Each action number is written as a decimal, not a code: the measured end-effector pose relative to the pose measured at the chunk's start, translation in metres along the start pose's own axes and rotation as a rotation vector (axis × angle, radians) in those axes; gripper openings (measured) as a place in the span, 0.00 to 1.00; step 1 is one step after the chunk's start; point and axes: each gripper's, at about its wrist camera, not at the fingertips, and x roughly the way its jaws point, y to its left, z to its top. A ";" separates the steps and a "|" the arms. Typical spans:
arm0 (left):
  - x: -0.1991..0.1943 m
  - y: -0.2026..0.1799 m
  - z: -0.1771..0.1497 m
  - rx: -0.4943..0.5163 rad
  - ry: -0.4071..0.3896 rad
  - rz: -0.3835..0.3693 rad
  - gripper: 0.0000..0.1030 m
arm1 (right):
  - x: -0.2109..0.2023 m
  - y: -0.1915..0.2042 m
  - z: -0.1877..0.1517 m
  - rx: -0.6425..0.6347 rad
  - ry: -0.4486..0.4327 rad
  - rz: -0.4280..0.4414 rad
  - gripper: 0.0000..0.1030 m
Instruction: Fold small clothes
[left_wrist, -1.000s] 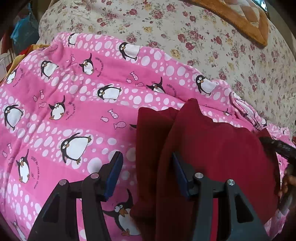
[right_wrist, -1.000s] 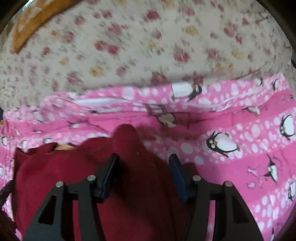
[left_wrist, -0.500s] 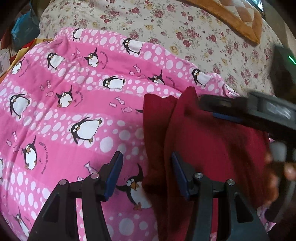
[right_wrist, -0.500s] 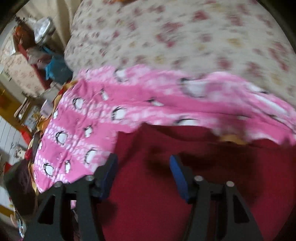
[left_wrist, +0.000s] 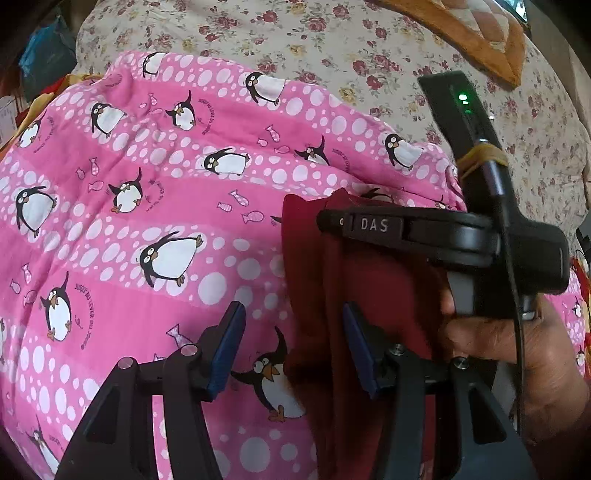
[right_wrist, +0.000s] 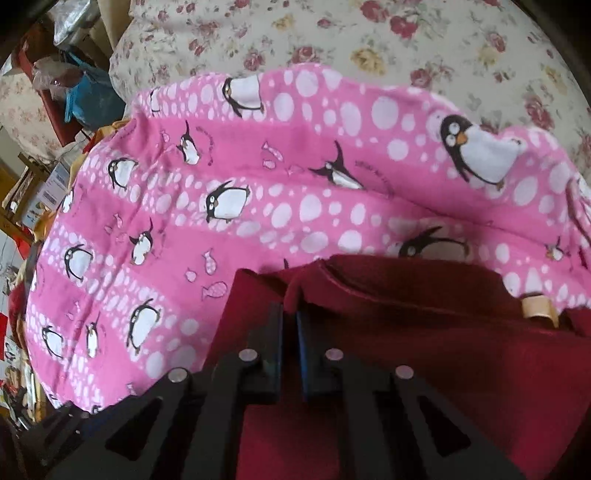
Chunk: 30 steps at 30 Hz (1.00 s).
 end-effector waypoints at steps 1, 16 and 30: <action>0.001 0.000 0.000 0.001 0.000 0.003 0.32 | -0.002 -0.001 0.000 0.002 -0.011 0.016 0.13; 0.007 -0.004 0.006 -0.011 -0.026 0.015 0.32 | -0.138 -0.136 -0.067 0.038 -0.187 -0.250 0.46; 0.022 -0.006 0.008 -0.012 -0.017 0.038 0.32 | -0.142 -0.244 -0.069 0.275 -0.212 -0.355 0.46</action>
